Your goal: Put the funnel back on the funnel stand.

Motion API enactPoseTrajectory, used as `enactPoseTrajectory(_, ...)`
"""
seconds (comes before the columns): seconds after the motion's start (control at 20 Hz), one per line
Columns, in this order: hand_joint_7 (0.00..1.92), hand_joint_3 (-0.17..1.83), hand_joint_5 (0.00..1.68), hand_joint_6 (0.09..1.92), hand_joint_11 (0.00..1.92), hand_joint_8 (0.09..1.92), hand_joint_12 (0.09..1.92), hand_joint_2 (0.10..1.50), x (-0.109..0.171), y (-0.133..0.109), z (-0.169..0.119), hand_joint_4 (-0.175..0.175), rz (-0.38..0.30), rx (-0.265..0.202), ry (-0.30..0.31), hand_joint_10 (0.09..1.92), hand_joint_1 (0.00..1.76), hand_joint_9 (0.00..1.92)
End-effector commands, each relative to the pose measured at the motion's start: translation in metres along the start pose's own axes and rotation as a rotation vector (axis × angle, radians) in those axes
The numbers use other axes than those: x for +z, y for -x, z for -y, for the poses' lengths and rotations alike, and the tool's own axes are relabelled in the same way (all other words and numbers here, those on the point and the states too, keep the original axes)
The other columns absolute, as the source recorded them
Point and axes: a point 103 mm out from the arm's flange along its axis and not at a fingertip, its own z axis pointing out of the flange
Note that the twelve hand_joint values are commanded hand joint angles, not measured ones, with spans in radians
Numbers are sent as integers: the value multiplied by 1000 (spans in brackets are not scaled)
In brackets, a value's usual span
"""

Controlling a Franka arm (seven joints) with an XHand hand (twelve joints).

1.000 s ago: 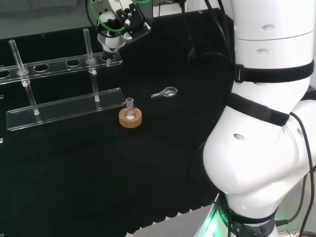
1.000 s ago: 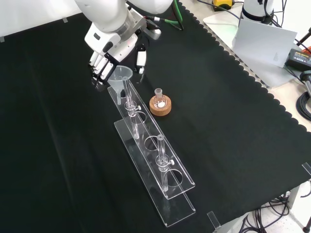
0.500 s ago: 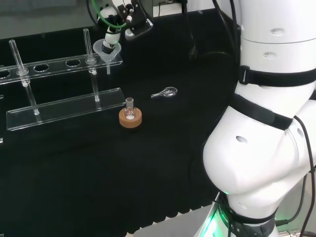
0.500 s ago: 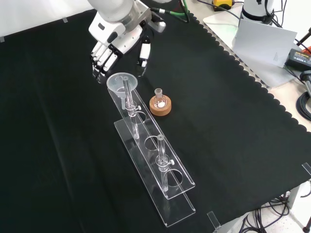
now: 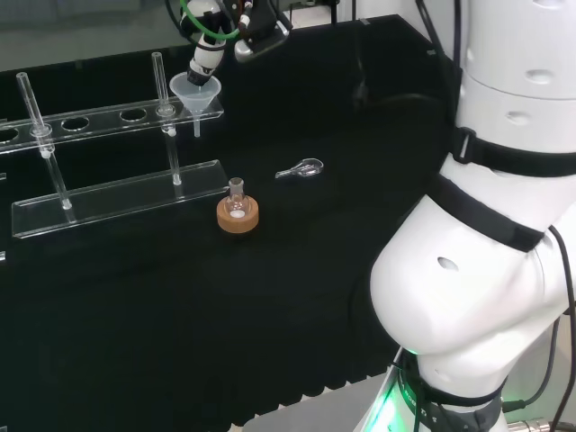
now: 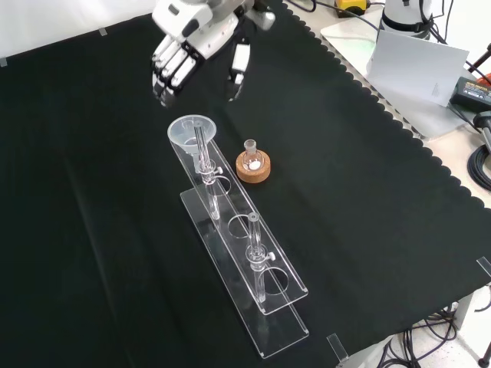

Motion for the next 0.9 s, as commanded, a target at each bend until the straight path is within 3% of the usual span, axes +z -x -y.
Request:
enactPoseTrajectory(0.05, 0, -175, 102, 87, 149, 269, 1470, 938, -9, 7, 53, -74, -25, 62, 45, 833, 705, 70)
enactPoseTrajectory(0.5, 0, -175, 104, 87, 154, 311, 1476, 943, 3, 25, 103, -73, -83, 152, 54, 840, 699, 103)
enactPoseTrajectory(0.9, 0, -175, 110, 87, 162, 336, 1477, 949, 23, 45, 124, -71, -122, 220, 47, 834, 693, 115)
